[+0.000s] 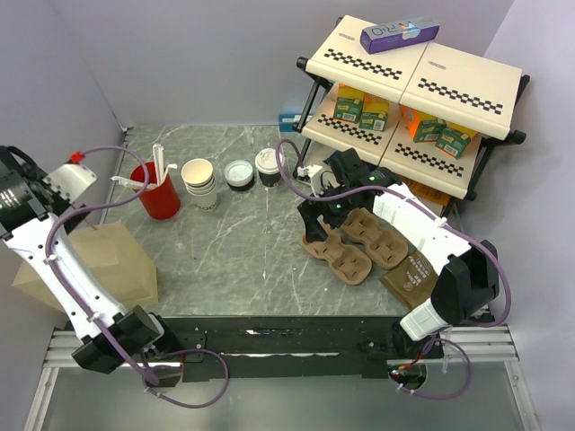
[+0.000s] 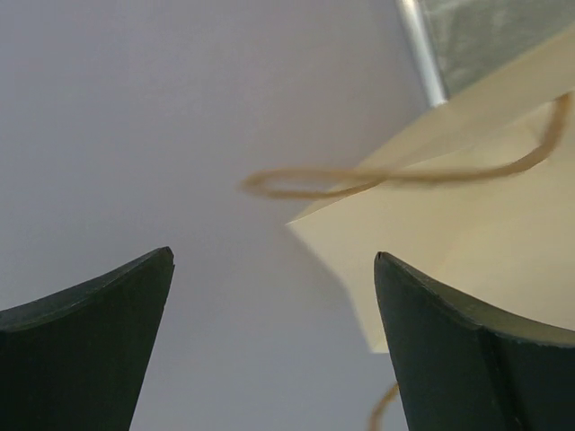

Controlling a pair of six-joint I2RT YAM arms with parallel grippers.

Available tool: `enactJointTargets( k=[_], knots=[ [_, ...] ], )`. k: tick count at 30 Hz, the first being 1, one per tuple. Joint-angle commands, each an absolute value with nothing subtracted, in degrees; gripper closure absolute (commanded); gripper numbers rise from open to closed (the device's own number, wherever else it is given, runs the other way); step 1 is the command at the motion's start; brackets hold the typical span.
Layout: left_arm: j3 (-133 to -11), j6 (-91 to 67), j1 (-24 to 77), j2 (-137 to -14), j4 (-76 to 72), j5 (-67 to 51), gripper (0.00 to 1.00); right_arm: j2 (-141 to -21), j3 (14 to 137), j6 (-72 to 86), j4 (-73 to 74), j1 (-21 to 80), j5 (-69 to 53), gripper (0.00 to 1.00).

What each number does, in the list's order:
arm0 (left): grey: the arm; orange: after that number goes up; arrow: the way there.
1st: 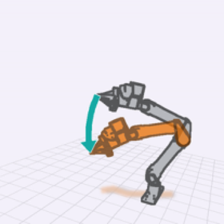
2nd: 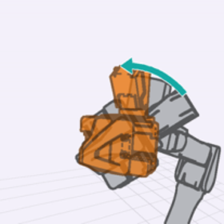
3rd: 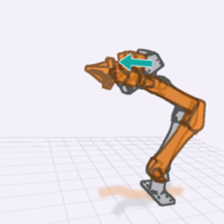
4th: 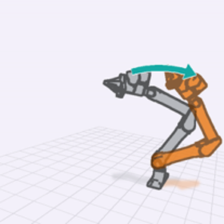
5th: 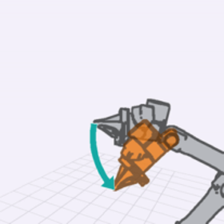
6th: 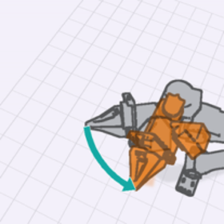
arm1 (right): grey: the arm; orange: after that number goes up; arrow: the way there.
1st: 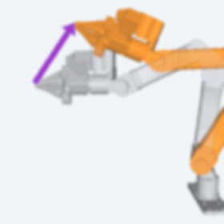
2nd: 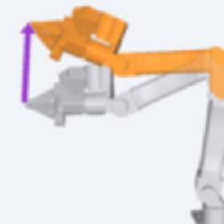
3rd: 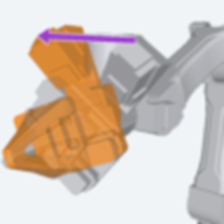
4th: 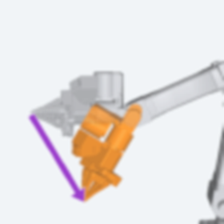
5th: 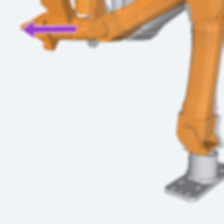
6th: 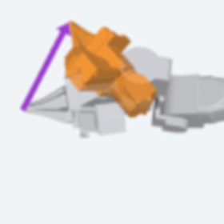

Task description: Pack the takeout coffee

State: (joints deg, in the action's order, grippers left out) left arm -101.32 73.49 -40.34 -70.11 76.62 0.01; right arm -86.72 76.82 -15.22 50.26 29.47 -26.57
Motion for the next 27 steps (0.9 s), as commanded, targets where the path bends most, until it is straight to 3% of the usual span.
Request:
enactJointTargets(
  k=[1,13,27],
  knots=[
    [-96.3,75.7,-40.9,-69.8,78.7,-4.7,0.01,-86.3,77.4,-14.9,50.4,29.4,-27.7,0.06],
    [-94.8,70.4,-42.5,-78.0,79.0,-9.6,0.04,-87.4,77.6,-14.9,49.7,29.4,-27.0,0.06],
    [-83.9,67.3,-42.4,-70.9,78.9,-13.7,0.34,-89.7,79.9,-15.5,50.6,29.7,-27.0,0.06]
  ],
)
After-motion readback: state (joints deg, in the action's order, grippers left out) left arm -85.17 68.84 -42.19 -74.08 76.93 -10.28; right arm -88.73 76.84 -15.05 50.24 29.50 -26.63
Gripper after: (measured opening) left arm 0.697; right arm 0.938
